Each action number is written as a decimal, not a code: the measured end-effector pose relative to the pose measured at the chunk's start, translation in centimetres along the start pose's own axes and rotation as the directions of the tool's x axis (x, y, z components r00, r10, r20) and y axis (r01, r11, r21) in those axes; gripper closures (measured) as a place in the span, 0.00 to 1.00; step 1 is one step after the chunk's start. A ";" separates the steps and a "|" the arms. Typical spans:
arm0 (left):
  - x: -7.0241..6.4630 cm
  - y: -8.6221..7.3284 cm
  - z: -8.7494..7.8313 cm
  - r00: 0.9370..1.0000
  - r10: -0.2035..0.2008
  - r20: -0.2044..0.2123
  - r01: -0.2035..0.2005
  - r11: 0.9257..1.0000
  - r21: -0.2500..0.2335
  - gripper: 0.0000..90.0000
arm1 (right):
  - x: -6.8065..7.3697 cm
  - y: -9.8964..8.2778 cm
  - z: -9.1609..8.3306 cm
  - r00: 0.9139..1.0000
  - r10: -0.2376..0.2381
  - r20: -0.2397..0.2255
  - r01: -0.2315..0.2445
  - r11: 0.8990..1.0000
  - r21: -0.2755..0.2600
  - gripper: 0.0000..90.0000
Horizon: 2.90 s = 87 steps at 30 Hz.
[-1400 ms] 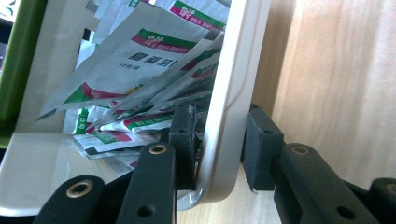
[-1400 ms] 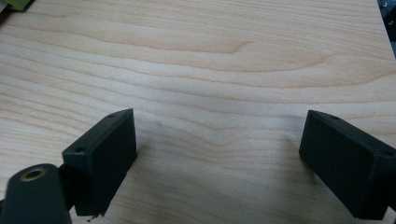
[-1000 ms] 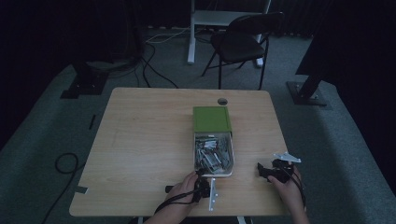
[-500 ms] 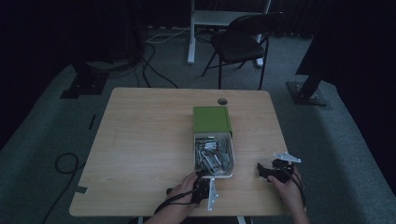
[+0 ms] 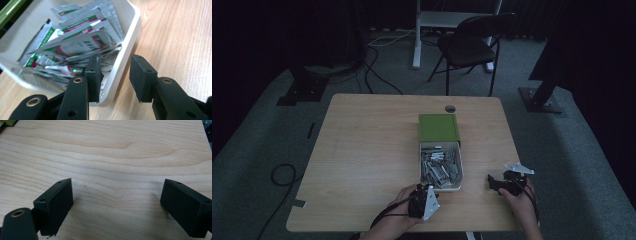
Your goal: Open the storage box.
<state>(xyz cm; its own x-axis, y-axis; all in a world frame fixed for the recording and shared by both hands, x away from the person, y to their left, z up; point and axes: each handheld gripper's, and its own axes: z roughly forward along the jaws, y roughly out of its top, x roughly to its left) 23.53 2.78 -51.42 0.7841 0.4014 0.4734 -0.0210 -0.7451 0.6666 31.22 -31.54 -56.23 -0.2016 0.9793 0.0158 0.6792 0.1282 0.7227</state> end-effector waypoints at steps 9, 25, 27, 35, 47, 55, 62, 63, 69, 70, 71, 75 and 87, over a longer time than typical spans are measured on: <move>1.4 -1.2 -1.4 0.991 -0.129 0.047 0.131 0.990 -0.056 0.70 | 0.0 0.0 0.0 1.000 0.000 0.000 0.000 1.000 -0.001 0.12; 4.2 -5.6 -2.9 0.946 -0.320 0.049 0.323 0.943 -0.073 0.68 | 0.0 0.0 0.0 1.000 -0.001 0.000 0.001 1.000 -0.002 0.12; 4.6 -6.2 -3.1 0.935 -0.352 0.045 0.354 0.932 -0.078 0.68 | 0.0 0.0 0.0 1.000 -0.002 0.000 0.002 1.000 -0.002 0.12; 6.4 -8.6 -3.3 0.905 -0.426 -0.003 0.425 0.902 -0.082 0.68 | 0.0 0.0 0.0 1.000 -0.004 0.000 0.004 1.000 -0.001 0.12; 8.3 -11.8 -3.7 0.842 -0.531 -0.097 0.528 0.847 -0.058 0.66 | 0.0 0.0 0.0 1.000 -0.003 0.000 0.003 1.000 -0.001 0.12; 9.2 -13.3 -4.3 0.812 -0.569 -0.130 0.567 0.822 -0.058 0.58 | 0.0 0.0 0.0 1.000 -0.003 0.000 0.003 1.000 -0.002 0.12; 10.2 -14.3 -5.1 0.774 -0.614 -0.154 0.610 0.788 -0.076 0.50 | 0.0 0.0 0.0 1.000 -0.003 0.000 0.003 1.000 -0.001 0.12; 10.3 -14.4 -5.3 0.771 -0.619 -0.150 0.616 0.785 -0.074 0.49 | 0.0 0.0 0.0 1.000 -0.003 0.000 0.003 1.000 -0.001 0.12; 11.0 -15.3 -5.8 0.726 -0.671 -0.150 0.672 0.739 -0.053 0.40 | 0.0 0.0 0.0 1.000 -0.003 0.000 0.003 1.000 -0.001 0.12; 11.4 -15.8 -6.1 0.700 -0.698 -0.152 0.698 0.713 -0.060 0.40 | 0.0 0.0 0.0 1.000 -0.003 0.000 0.003 1.000 -0.001 0.12; 11.4 -15.8 -6.1 0.700 -0.698 -0.152 0.698 0.713 -0.060 0.40 | 0.0 0.0 0.0 1.000 -0.002 0.000 0.002 1.000 -0.001 0.12; 11.8 -16.5 -6.4 0.691 -0.703 -0.170 0.704 0.708 -0.063 0.26 | 0.0 0.0 0.0 1.000 -0.003 0.000 0.003 1.000 -0.001 0.12; 13.0 -18.9 -7.8 0.587 -0.749 -0.307 0.776 0.628 -0.048 0.17 | 0.0 0.0 0.0 1.000 -0.003 0.000 0.003 1.000 -0.001 0.12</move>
<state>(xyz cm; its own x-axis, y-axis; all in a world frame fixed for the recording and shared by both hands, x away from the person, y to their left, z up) 29.29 26.22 -53.41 0.2857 0.9573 -0.0442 0.5661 -0.1314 0.8138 31.22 -31.56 -56.24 -0.2034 0.9790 0.0137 0.6776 0.1306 0.7237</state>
